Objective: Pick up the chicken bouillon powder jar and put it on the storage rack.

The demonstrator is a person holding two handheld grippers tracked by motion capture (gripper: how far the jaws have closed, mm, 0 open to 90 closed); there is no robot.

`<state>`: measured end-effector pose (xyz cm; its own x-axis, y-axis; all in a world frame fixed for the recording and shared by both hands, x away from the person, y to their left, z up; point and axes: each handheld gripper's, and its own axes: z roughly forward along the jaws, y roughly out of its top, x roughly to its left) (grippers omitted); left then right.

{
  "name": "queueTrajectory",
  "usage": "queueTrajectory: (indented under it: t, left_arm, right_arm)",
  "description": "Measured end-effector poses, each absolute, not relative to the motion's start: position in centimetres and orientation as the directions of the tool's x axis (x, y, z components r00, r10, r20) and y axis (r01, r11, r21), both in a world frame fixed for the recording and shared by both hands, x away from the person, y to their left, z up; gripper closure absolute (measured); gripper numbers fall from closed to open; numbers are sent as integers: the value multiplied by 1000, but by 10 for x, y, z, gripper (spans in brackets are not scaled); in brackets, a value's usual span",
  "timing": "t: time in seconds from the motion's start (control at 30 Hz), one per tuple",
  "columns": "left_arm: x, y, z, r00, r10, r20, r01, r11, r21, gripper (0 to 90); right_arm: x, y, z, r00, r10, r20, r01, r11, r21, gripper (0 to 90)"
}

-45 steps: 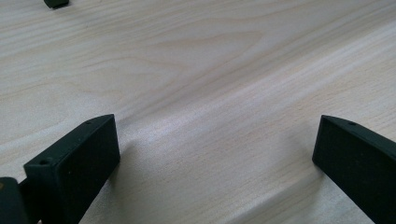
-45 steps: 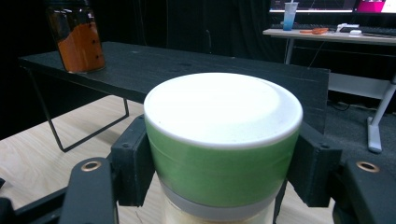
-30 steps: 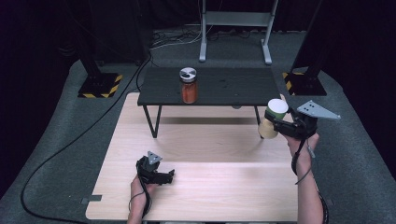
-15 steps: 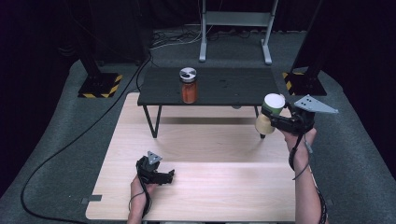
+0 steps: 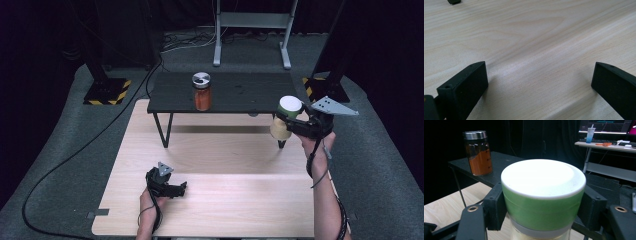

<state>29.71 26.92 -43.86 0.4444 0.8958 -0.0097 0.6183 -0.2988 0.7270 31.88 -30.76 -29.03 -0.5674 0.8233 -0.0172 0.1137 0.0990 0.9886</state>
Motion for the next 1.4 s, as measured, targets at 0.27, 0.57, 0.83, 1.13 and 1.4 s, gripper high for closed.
queueTrajectory:
  t: [0.27,0.57,0.83,1.13,1.4]
  left_arm:
    - [297,269,-439,444,896,-9,618,-299,727,3]
    - [297,269,-439,445,896,-9,618,-300,727,3]
    - [297,269,-439,445,896,-9,618,-300,727,3]
    - [297,269,-439,445,896,-9,618,-299,727,3]
    - [297,269,-439,445,896,-9,618,-300,727,3]
  right_arm:
    - [325,-304,-284,-572,820,-19,109,99,989,328]
    - [335,-296,-279,-578,816,-18,111,101,989,329]
    - [340,-290,-275,-588,809,-20,110,104,988,328]
    - [346,-285,-269,-590,807,-28,105,111,988,328]
    - [351,-280,-262,-603,797,-34,96,115,989,329]
